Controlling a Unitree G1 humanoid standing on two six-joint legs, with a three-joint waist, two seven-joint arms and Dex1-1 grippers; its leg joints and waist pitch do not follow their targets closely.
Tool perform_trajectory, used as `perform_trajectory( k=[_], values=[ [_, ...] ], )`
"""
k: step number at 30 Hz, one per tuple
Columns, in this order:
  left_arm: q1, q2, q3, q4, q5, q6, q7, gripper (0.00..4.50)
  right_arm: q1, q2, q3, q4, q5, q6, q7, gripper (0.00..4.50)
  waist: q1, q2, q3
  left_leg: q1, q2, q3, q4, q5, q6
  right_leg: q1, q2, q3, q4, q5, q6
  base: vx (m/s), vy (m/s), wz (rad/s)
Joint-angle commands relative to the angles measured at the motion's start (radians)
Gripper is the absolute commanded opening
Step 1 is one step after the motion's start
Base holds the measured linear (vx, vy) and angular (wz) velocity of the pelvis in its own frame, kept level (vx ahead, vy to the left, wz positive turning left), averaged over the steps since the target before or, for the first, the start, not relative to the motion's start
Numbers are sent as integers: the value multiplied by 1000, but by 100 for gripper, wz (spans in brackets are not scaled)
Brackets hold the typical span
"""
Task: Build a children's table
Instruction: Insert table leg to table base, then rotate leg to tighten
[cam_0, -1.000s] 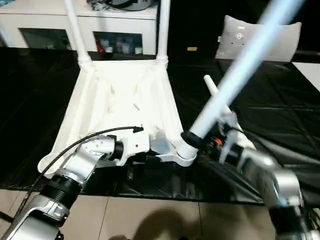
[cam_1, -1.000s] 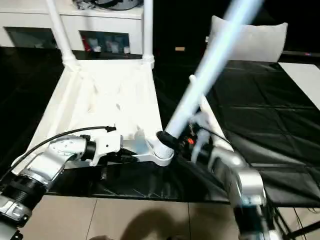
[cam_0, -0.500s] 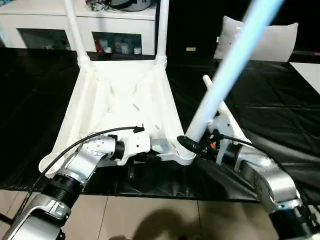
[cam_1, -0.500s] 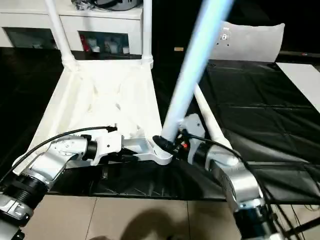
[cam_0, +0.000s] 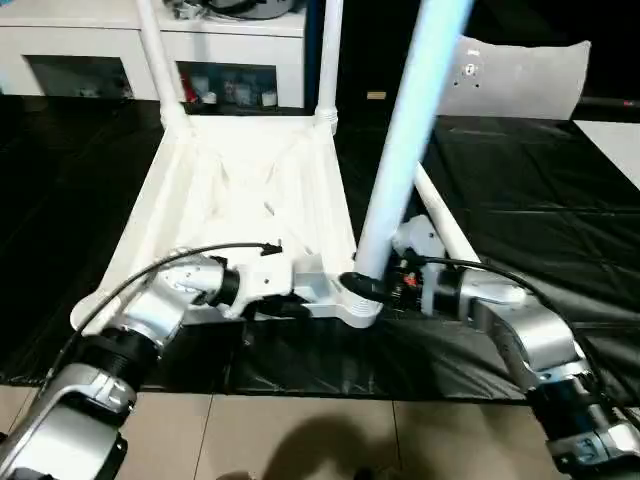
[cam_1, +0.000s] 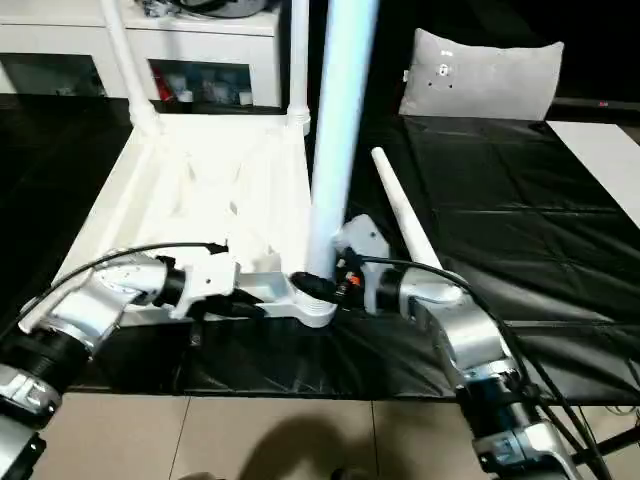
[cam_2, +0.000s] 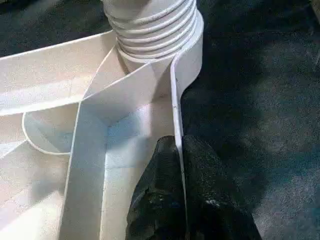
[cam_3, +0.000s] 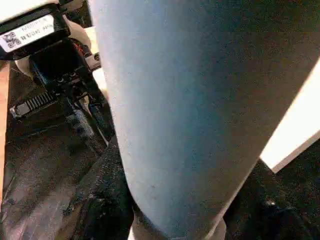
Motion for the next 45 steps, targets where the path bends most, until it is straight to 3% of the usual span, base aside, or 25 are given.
perform_trajectory(
  k=[1,2,5,6,7,8,11,13,14,16,18,23,24,29,34,36,37,39,41,42,43,45],
  values=[
    [-37,37,33,-17,21,-3,26,0,54,2,83,94,-38,76,20,191,5,8,-32,-1,47,-15,-90,-341,22,35,-77,48,-90,-505,-125,0,0,0],
    [-22,44,41,-37,11,15,22,0,55,9,83,96,-37,74,16,191,5,5,-34,-1,48,-15,-90,-344,20,36,-76,48,-88,-493,-130,0,0,0],
    [0,51,54,-59,-5,36,15,0,51,21,79,105,-37,74,5,191,3,10,-34,-4,50,-17,-93,-347,13,39,-78,49,-82,-467,-144,0,0,0],
    [48,57,75,-113,-24,93,38,0,40,46,65,125,-50,79,-43,191,2,14,-34,-3,49,-17,-92,-355,10,38,-78,49,-82,-470,-146,0,0,0],
    [70,59,84,-139,-31,119,51,0,37,56,59,131,-58,79,-65,191,-5,19,-36,-9,50,-18,-95,-355,-1,44,-79,49,-78,-449,-158,0,0,0],
    [94,57,93,-173,-35,153,70,0,34,67,53,137,-65,83,-93,191,-7,17,-35,-12,50,-20,-96,-356,-6,47,-80,48,-76,-451,-156,0,0,0],
    [156,52,109,-276,-42,251,112,0,33,96,34,141,-77,93,-164,191,-10,29,-34,4,44,-19,-94,-396,-11,37,-75,48,-87,-516,-137,0,0,0],
    [205,32,119,-373,-51,347,152,0,26,120,17,145,-80,110,-216,191,-21,26,-31,-4,45,-22,-98,-391,-12,43,-74,48,-86,-522,-135,0,0,0],
    [233,18,121,-433,-53,400,177,0,21,134,7,149,-87,116,-252,191,-21,31,-32,1,46,-22,-97,-397,-15,40,-73,49,-84,-520,-135,0,0,0],
    [259,-3,106,-505,-45,453,201,0,10,153,-7,169,-93,121,-292,191,-29,27,-31,6,41,-17,-93,-408,-5,32,-67,49,-91,-534,-134,0,0,0],
    [290,-55,62,-636,-24,540,235,0,-20,191,-35,225,-90,127,-344,191,-35,24,-28,4,43,-18,-93,-408,1,30,-67,49,-94,-545,-133,0,0,0],
    [282,-103,18,-701,11,591,277,0,-33,210,-31,247,-85,137,-349,191,-36,23,-25,7,40,-20,-93,-417,12,24,-65,49,-103,-597,-104,0,0,0],
    [280,-113,17,-703,11,600,289,0,-33,212,-31,249,-81,141,-348,191,-37,14,-25,5,40,-19,-93,-419,14,24,-62,49,-104,-594,-99,0,0,0],
    [269,-117,7,-704,45,631,338,0,-44,222,-44,268,-78,144,-348,191,-32,16,-25,7,38,-22,-94,-434,15,20,-64,48,-107,-630,-80,0,0,0],
    [260,-109,43,-682,61,633,363,0,-74,232,-66,319,-79,114,-352,191,-39,18,-26,8,33,-27,-90,-464,11,16,-66,41,-119,-701,-51,0,0,0],
    [255,-106,58,-670,55,610,369,0,-79,232,-69,320,-83,94,-354,247,-40,22,-25,9,32,-29,-90,-479,8,14,-65,38,-121,-709,-44,0,0,0],
    [253,-105,62,-665,51,596,369,0,-79,233,-73,318,-83,87,-357,247,-41,20,-25,11,30,-29,-89,-484,12,13,-65,37,-126,-717,-40,0,0,0],
    [246,-104,69,-644,40,543,365,0,-73,225,-79,305,-83,60,-344,271,-37,27,-36,8,36,-30,-91,-455,12,20,-65,42,-116,-631,-66,0,0,0],
    [244,-104,72,-640,36,536,366,0,-72,222,-79,305,-85,48,-340,289,-33,27,-40,5,40,-25,-92,-424,14,21,-62,47,-108,-545,-95,0,0,0],
    [241,-109,77,-631,23,520,361,0,-66,215,-84,301,-84,32,-332,310,-25,28,-44,-4,43,-18,-93,-359,16,28,-59,52,-92,-406,-145,0,0,0],
    [239,-112,83,-616,12,507,357,0,-56,205,-94,294,-81,11,-320,316,-21,28,-47,-6,45,-16,-92,-325,16,33,-58,53,-84,-341,-169,0,0,0],
    [236,-108,84,-596,10,489,345,0,-46,195,-101,284,-76,-4,-305,326,-16,30,-52,-3,43,-10,-86,-291,21,35,-58,55,-80,-285,-190,0,0,0]
  ],
)
